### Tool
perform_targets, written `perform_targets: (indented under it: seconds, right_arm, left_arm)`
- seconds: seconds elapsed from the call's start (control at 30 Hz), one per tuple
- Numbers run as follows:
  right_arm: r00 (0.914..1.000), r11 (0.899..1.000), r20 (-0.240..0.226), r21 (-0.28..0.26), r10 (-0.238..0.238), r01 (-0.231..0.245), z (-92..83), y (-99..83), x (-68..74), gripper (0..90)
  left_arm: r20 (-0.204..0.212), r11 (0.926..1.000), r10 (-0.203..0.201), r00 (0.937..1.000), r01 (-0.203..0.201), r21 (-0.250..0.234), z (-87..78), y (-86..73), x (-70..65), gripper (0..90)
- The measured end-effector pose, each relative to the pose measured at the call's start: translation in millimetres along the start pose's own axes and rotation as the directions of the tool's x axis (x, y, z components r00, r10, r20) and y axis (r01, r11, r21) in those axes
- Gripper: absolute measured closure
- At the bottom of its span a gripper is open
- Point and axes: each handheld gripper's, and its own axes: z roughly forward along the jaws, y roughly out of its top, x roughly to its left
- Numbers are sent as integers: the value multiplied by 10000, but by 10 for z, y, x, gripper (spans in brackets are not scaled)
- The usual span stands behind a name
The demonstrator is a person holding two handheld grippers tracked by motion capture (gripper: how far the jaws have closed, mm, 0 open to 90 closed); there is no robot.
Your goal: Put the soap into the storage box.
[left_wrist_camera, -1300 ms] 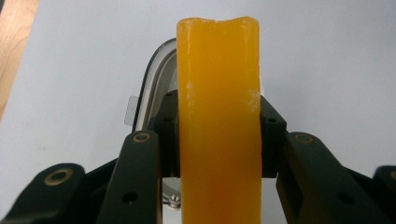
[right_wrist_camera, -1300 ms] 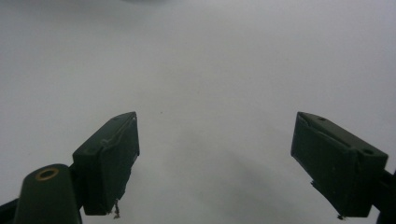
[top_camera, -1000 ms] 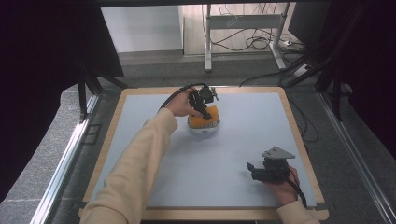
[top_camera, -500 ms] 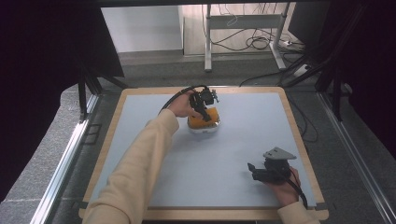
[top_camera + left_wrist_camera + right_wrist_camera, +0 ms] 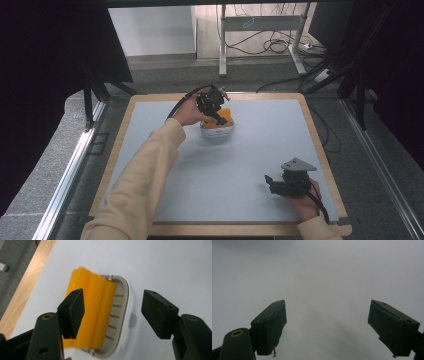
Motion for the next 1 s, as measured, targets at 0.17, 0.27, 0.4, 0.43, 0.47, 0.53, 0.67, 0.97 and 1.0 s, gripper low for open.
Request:
perform_targets:
  seconds: [0.17, 0.27, 0.4, 0.43, 0.47, 0.53, 0.67, 0.97, 1.0]
  right_arm:
    - [10000, 10000, -67, 3, -68, 68, 5, 7, 17, 157]
    - [10000, 10000, -40, 49, -46, 46, 16, 3, 9, 157]
    - [10000, 10000, -27, 39, -70, 71, 11, 4, 19, 157]
    - [10000, 10000, -28, 36, -72, 72, 10, 5, 23, 157]
    - [10000, 10000, -22, 44, -89, 89, 11, 6, 27, 157]
    - [9999, 9999, -2, 76, -120, 120, 14, 5, 30, 157]
    - [9999, 9999, 23, 94, -125, 125, 10, 2, 32, 157]
    - [9999, 9999, 40, 92, -104, 104, 7, 1, 31, 156]
    - [9999, 9999, 40, 92, -104, 104, 7, 1, 31, 156]
  left_arm:
    - [-304, 9994, -343, 9989, 343, -14, -136, -165, -99, 318]
    - [-382, 9973, -660, 9971, 647, -334, -280, -349, -192, 306]
    - [-500, 9943, -977, 9940, 953, -470, -379, -525, -297, 302]
    - [-522, 9935, -1047, 9931, 1022, -500, -403, -581, -333, 298]
    - [-548, 9928, -1095, 9925, 1065, -549, -426, -636, -372, 295]
    - [-570, 9920, -1136, 9919, 1101, -614, -465, -734, -437, 289]
    - [-597, 9876, -1358, 9889, 1303, -878, -578, -1002, -611, 288]
    - [-727, 9735, -1980, 9775, 1875, -1308, -732, -1471, -926, 289]
    - [-760, 9731, -1998, 9769, 1888, -1320, -741, -1511, -949, 289]
